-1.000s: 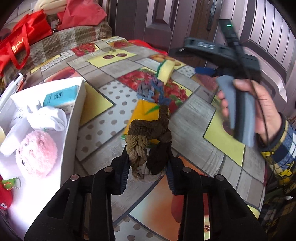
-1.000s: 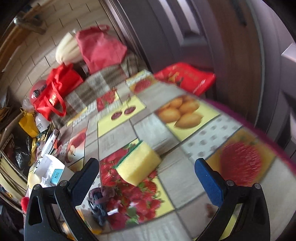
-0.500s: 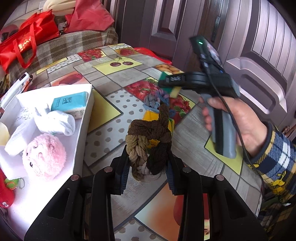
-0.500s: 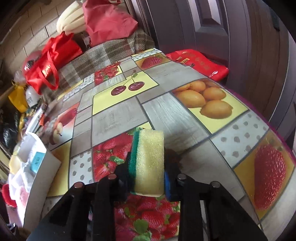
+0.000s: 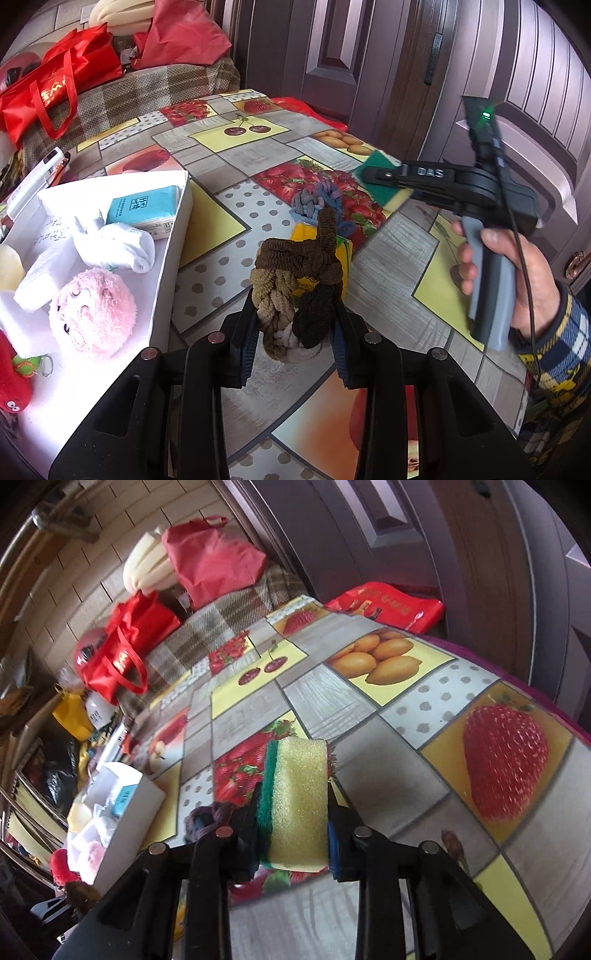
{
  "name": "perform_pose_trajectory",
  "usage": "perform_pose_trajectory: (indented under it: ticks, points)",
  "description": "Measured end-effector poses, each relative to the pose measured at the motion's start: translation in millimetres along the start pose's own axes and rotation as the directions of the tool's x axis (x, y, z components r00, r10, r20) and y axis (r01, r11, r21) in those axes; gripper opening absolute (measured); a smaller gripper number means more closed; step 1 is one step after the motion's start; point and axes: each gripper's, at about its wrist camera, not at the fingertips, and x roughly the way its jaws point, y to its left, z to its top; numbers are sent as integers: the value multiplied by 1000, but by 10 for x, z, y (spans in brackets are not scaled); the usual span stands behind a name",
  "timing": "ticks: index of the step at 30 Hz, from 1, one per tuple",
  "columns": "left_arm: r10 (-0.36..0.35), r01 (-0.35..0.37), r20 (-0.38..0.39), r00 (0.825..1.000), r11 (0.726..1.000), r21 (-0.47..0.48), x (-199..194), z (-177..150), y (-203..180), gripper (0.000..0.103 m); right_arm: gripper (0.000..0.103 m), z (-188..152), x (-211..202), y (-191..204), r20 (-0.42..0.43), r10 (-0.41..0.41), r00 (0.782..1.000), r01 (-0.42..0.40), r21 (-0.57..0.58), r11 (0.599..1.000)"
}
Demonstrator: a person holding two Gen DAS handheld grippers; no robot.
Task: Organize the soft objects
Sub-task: 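Carry the braided rope with the left tool while the right tool carries the sponge over the box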
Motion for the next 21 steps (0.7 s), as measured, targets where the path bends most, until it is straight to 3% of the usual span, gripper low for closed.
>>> perform_pose_trajectory:
  ticks: [6, 13, 21]
  points:
    - [14, -14, 33, 999, 1000, -19, -40, 3, 17, 34, 27, -122, -136, 138, 65, 18, 998, -15, -45, 999]
    - [64, -59, 150, 987, 998, -35, -190, 34, -3, 34, 27, -204, -378, 359, 188, 51, 981, -23, -147, 989]
    - [100, -81, 224, 969, 992, -93, -378, 64, 152, 34, 27, -238, -508, 598, 204, 119, 972, -76, -207, 975]
